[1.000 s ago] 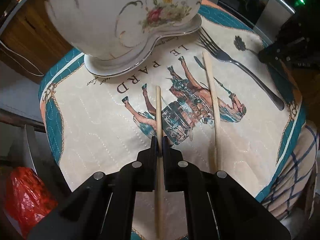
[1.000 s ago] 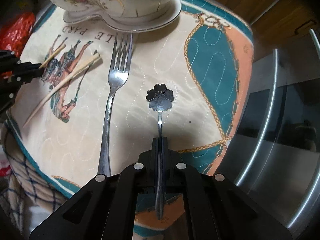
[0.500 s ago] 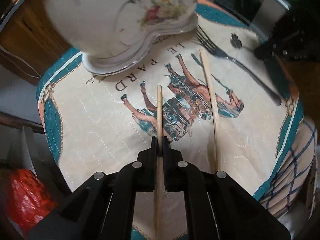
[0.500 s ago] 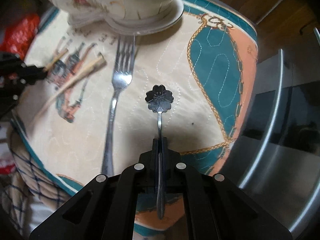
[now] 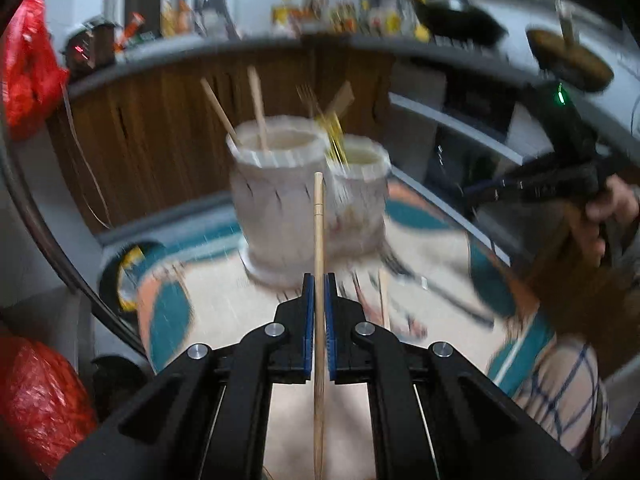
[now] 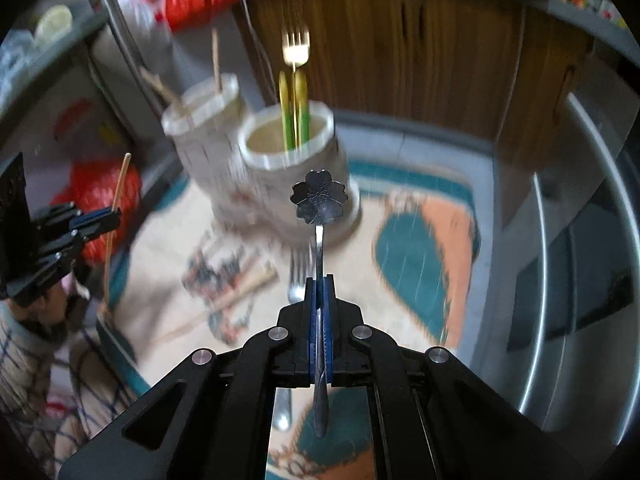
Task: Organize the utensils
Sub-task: 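Lift the chopstick over the tall vase while the right tool carries the spoon over the pot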
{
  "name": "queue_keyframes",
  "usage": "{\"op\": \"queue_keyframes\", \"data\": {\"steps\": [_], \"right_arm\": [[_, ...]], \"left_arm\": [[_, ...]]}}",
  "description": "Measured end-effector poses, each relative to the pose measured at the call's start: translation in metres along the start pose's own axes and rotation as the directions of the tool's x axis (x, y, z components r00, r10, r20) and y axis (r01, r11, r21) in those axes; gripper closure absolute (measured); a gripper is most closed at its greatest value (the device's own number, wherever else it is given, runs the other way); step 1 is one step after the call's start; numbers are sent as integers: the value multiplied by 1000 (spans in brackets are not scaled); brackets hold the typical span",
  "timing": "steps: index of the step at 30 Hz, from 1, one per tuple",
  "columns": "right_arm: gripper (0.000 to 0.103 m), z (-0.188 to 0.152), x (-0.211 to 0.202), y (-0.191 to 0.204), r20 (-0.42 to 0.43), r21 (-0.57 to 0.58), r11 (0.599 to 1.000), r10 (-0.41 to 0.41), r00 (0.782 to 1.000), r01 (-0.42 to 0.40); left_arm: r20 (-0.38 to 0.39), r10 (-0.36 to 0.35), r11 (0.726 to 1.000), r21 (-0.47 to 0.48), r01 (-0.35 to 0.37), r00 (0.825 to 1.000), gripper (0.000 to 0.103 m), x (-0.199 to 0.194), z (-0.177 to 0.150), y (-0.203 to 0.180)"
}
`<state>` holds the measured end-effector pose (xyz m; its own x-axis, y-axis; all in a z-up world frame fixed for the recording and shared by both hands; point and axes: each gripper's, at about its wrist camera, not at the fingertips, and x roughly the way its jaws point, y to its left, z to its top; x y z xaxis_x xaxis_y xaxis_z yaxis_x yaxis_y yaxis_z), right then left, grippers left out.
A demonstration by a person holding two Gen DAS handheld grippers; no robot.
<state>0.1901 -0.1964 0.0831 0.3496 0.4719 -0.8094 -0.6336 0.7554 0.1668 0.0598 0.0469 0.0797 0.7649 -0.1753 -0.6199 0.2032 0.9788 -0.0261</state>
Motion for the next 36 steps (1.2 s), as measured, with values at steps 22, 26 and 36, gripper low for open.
{"op": "queue_keyframes", "data": {"steps": [22,26,36], "right_arm": [[99,90,-20,3,410,-3,998,64,910,-69],[99,102,-13,4,436,-10,997,70,897,-73],[99,115,10,1,468,-12,998,62,882,-64]], "left_arm": [[447,74,980,-200,19,891,98,-14,121,37],[501,112,975,-221,2,858,98,-6,136,42],[563,160,973,-229,-33,811,98,25,136,40]]}}
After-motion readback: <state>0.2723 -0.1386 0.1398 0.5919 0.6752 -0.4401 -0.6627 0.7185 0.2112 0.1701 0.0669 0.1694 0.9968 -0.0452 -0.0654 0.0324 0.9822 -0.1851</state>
